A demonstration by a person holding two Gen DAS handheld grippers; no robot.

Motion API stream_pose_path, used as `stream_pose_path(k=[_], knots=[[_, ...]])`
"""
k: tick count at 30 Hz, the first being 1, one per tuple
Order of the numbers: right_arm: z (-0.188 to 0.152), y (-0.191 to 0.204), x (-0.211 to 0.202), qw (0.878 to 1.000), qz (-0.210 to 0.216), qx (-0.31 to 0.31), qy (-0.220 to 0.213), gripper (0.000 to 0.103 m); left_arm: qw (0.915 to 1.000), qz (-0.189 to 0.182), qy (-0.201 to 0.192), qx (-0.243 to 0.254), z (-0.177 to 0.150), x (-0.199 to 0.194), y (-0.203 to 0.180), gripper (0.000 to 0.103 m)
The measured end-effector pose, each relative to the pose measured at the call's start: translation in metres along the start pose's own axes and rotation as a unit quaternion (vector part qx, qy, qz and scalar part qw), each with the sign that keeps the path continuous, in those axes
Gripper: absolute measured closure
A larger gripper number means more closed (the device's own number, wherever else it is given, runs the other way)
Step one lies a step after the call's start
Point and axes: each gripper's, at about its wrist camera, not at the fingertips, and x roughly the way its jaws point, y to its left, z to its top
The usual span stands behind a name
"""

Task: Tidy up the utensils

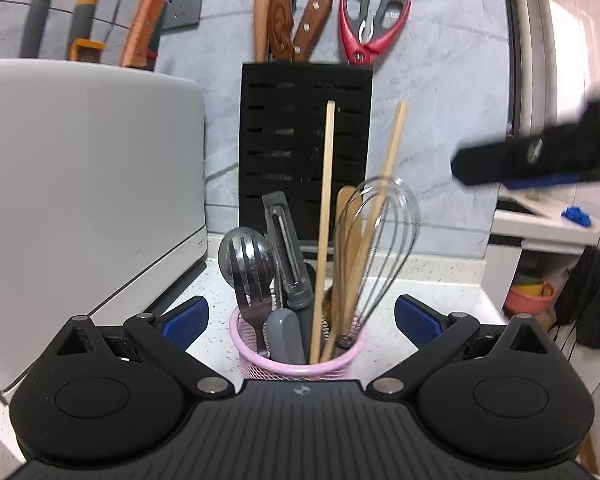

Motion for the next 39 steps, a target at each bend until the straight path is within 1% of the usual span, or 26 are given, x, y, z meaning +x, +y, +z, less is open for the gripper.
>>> stream_pose_path(k=[3,5,8,12,15,18,22,24,27,30,31,36,39], knots=[[-0.014,0.003,-0.007,0.999,-0.043,-0.006,-0.014,0.032,1.0000,0.001,-0.009,-0.004,0.000,-0.020,-0.004,0.000],[-0.025,0.004,-0.012,0.998,-0.064,-0.006,-0.013,0.032,0.9998,0.012,-0.012,-0.007,0.001,-0.032,-0.007,0.000],[-0.041,0.007,-0.022,0.997,-0.074,0.011,-0.005,0.032,0.9994,0.029,-0.019,-0.009,-0.001,-0.053,-0.012,0.000],[-0.054,0.015,-0.037,0.997,-0.071,0.037,-0.004,0.034,0.9985,0.053,-0.014,0.008,-0.005,-0.075,-0.019,0.000],[-0.060,0.023,-0.048,0.996,-0.080,0.036,-0.002,0.034,0.9981,0.060,0.003,0.013,-0.008,-0.085,-0.021,0.000],[-0.062,0.028,-0.055,0.994,-0.103,0.030,0.010,0.034,0.9962,0.084,0.022,0.002,-0.012,-0.095,-0.018,0.000],[-0.067,0.031,-0.063,0.993,-0.105,0.044,0.015,0.033,0.9937,0.100,0.045,-0.023,-0.013,-0.106,-0.009,0.000],[-0.070,0.035,-0.064,0.993,-0.105,0.048,0.015,0.033,0.9933,0.105,0.040,-0.028,-0.012,-0.110,-0.007,0.000],[-0.078,0.040,-0.066,0.993,-0.103,0.046,0.018,0.032,0.9932,0.109,0.037,-0.014,-0.013,-0.113,-0.012,0.000],[-0.088,0.041,-0.065,0.994,-0.095,0.051,0.025,0.031,0.9928,0.111,0.045,0.001,-0.019,-0.111,-0.018,0.000],[-0.091,0.041,-0.065,0.994,-0.093,0.052,0.028,0.029,0.9924,0.112,0.049,0.002,-0.021,-0.110,-0.019,0.000],[-0.101,0.042,-0.070,0.993,-0.106,0.043,0.032,0.029,0.9918,0.106,0.071,-0.010,-0.031,-0.107,-0.018,0.000],[-0.104,0.042,-0.074,0.993,-0.105,0.042,0.032,0.029,0.9912,0.108,0.076,-0.009,-0.036,-0.109,-0.019,0.000]])
